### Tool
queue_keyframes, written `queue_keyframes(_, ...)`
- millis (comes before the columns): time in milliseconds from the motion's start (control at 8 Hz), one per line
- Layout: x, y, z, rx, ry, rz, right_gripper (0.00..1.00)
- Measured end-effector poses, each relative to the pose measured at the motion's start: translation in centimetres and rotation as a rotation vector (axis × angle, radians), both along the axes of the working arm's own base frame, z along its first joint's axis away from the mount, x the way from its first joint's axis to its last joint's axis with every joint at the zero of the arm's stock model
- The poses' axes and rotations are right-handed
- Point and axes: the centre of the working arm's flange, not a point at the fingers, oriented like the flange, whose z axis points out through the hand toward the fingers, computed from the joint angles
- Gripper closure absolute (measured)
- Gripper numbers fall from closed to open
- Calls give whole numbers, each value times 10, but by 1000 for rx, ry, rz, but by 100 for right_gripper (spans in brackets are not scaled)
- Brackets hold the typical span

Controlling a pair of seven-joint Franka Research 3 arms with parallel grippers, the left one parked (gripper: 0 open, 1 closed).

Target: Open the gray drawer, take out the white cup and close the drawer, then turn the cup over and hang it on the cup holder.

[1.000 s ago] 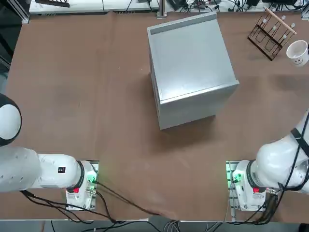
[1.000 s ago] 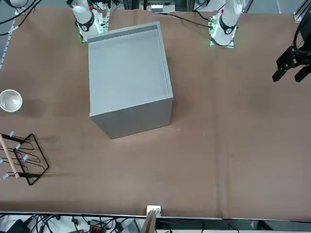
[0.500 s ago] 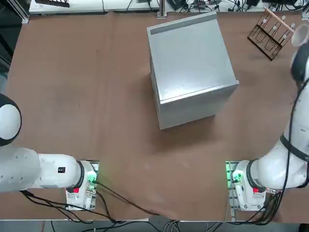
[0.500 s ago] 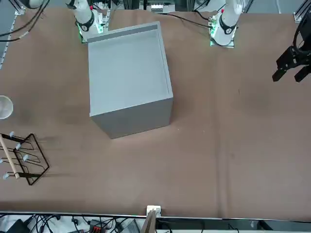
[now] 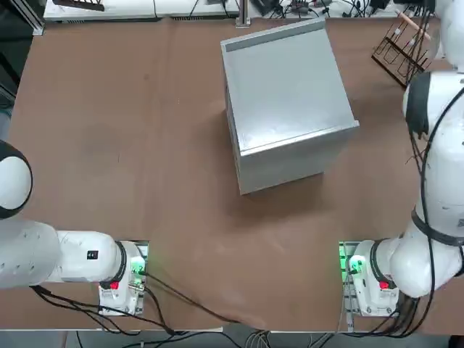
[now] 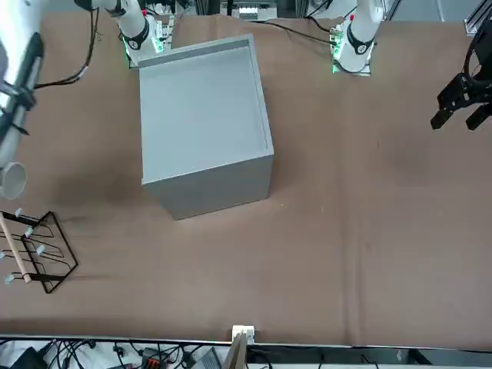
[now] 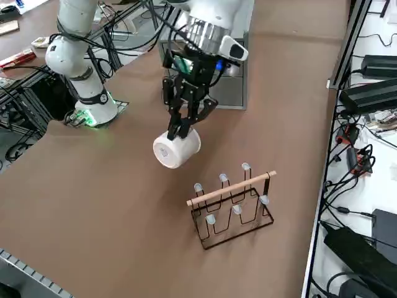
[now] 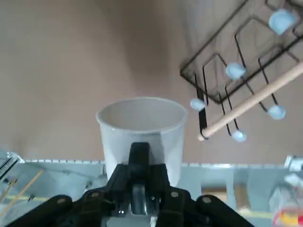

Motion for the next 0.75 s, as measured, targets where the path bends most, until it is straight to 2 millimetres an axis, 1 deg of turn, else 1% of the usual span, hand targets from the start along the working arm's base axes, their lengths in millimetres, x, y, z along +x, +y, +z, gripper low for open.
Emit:
queue_keyframes(125, -5, 12, -6, -73, -16, -4, 81)
queue_keyframes(250, -13, 32, -13, -154, -49, 6, 81)
queue_keyframes(500, -31, 82, -34, -294, -87, 39, 81)
queue_keyframes(625, -35, 98, -45, -364, -95, 51, 81)
queue_keyframes(750, -37, 104, -53, -438, -107, 54, 81)
